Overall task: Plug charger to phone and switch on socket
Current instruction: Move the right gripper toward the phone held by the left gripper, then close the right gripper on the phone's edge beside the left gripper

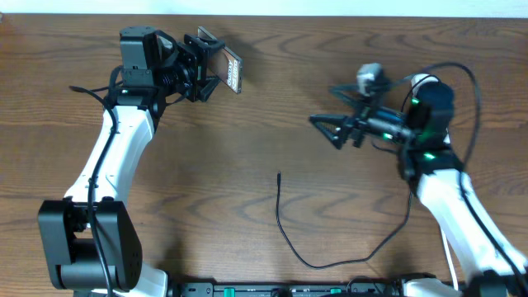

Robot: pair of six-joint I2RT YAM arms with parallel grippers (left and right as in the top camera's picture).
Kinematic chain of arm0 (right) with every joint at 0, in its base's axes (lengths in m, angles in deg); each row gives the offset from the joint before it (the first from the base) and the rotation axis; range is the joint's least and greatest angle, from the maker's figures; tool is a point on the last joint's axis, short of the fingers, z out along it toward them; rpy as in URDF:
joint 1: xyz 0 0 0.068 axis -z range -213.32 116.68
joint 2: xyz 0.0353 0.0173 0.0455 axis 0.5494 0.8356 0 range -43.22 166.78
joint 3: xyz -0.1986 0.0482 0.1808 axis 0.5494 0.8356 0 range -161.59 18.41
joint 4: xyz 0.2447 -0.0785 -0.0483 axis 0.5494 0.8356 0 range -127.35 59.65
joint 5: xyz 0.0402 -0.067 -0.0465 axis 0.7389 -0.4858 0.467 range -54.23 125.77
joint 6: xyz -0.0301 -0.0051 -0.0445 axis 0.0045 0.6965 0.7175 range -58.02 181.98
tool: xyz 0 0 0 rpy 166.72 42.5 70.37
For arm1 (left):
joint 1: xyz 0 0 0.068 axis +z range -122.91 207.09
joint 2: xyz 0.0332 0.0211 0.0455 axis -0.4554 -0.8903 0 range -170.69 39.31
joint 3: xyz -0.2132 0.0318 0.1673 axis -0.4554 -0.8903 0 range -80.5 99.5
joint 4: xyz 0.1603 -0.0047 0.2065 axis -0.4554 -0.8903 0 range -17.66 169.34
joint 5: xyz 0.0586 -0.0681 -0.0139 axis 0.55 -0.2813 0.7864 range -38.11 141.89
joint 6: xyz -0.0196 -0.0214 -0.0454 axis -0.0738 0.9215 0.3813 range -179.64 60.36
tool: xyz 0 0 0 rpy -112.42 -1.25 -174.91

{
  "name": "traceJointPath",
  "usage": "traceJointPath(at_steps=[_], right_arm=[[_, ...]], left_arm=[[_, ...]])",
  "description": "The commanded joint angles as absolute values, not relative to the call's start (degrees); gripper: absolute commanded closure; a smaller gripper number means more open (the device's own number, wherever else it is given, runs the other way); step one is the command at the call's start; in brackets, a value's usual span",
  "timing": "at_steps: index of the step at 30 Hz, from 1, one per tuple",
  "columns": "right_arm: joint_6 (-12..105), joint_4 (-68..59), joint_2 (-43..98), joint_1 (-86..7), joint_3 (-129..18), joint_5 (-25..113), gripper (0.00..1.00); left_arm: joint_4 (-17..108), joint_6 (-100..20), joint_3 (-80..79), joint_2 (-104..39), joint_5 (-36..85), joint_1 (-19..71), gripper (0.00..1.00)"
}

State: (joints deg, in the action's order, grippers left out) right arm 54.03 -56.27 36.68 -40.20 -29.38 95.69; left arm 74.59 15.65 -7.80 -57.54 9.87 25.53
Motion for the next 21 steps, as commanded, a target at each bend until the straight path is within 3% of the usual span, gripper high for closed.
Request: traceJointPath(at_steps=[1,6,11,12,14,18,21], right_arm=[[50.4,-67.3,41.6,-45.0,-31.3,106.9,0.01],[46.6,-76.9,44.4,-49.3,-31.3,104.8,0.01],[36.3,-77.0,44.4,-51.6,-31.3,90.5,0.01],[34.2,-76.9,44.4,-51.8,-31.3,87.6,0.02],[29.4,-75.4,44.4,-51.9,-31.3,81.5,0.15],[24.8,-70.7,44.5,-52.8,-31.3,73.9,0.04],[25.2,-69.1,44.5,-54.1,-31.3,71.9,0.03]], left_arm=[[75.1,17.2,-7.6,-56.1,11.0,25.8,0.93],[75.1,16.7,-7.6,-56.1,8.7,25.7,0.93],[74.3,16.0,-7.6,-56.1,8.6,25.3,0.93],[74.3,15.9,-7.6,-56.1,8.6,25.0,0.93],[74.3,15.8,-7.6,-56.1,8.6,24.3,0.93],[74.3,15.9,-7.6,-56.1,8.6,22.2,0.93],[74.3,15.8,-7.6,-56.1,8.6,20.3,0.93]])
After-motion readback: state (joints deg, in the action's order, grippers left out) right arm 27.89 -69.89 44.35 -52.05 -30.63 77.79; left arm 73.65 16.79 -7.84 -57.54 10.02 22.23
